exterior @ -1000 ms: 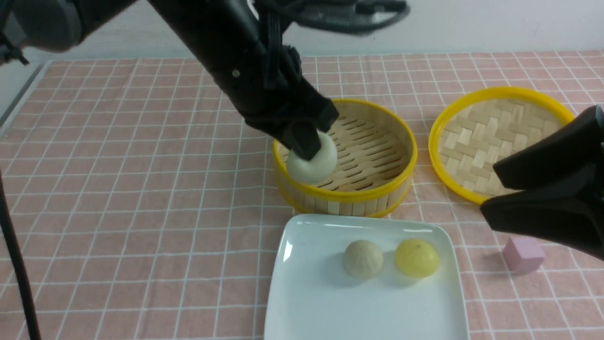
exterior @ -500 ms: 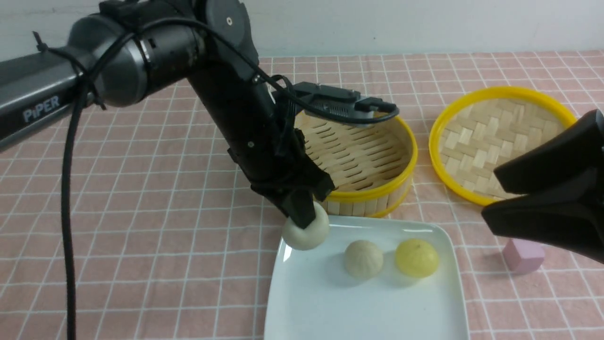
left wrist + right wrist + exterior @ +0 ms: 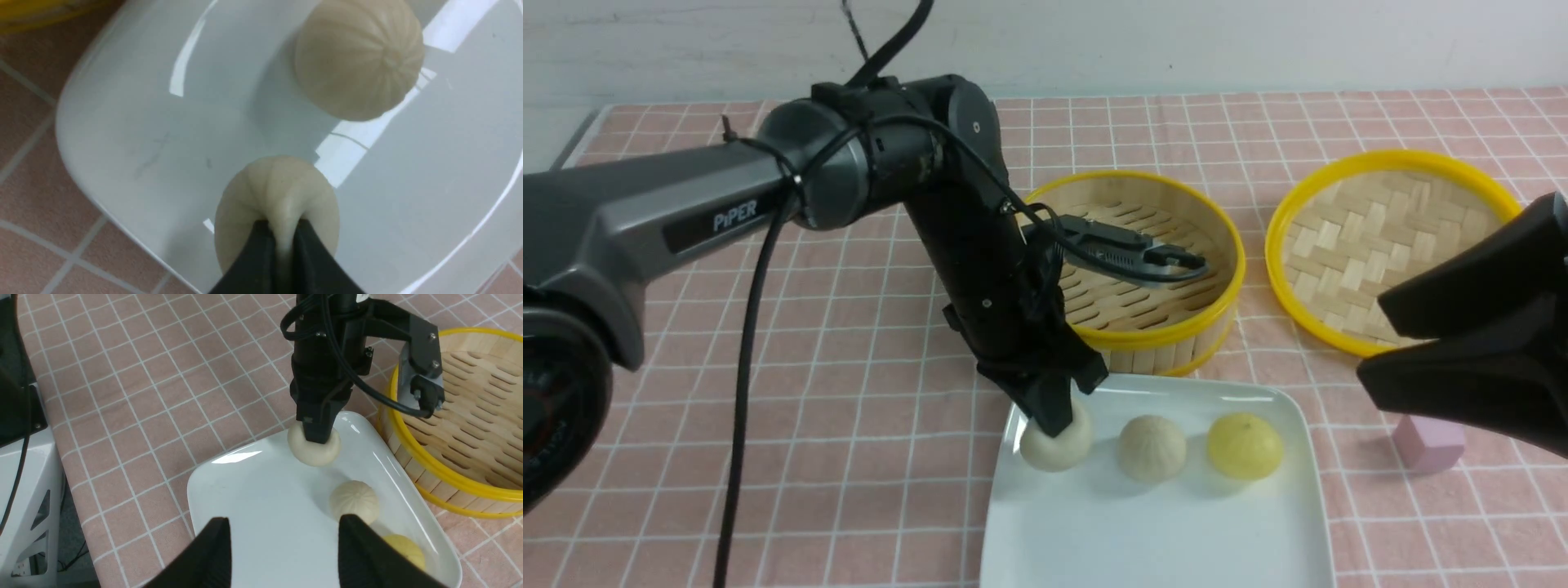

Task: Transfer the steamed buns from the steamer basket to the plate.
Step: Use the left arm to put the steamed stuffed bun into the plate

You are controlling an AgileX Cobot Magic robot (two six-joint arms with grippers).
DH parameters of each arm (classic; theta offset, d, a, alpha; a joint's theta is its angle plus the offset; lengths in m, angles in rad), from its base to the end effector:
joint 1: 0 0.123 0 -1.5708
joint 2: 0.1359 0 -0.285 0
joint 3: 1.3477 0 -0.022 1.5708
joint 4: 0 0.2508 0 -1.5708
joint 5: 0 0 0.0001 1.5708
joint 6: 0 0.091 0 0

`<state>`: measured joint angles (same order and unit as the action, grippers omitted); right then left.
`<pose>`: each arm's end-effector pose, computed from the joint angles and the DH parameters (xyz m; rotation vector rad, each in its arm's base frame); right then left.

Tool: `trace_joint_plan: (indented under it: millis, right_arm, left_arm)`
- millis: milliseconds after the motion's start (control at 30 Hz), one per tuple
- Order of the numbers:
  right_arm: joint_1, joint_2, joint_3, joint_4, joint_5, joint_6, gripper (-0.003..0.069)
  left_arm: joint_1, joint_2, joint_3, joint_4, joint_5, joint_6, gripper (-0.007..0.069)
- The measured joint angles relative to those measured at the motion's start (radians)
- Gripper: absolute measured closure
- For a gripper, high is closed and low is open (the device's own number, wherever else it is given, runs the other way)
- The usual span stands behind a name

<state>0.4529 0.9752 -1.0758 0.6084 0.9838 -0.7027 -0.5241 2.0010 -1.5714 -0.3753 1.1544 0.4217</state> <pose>0.1401 0.1164 0.3951 -1.0977 1.9593 0.6250 0.3354 -0.2291 0.2148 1.1909 2.7961 -0.5401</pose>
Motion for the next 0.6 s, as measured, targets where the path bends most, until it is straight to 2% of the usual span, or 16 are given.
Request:
trace_joint_plan:
  millis: [233,600]
  right_arm:
    - [0.000,0.000,0.000,0.000,0.002,0.000,0.0290]
    - [0.000,0.000,0.000,0.000,0.002,0.000,0.0290]
  left_arm:
    - [0.000,0.007,0.000,0.009,-0.104,0.003,0.0588]
    - [0.000,0.048,0.000,0.009,-0.089,0.003,0.0561]
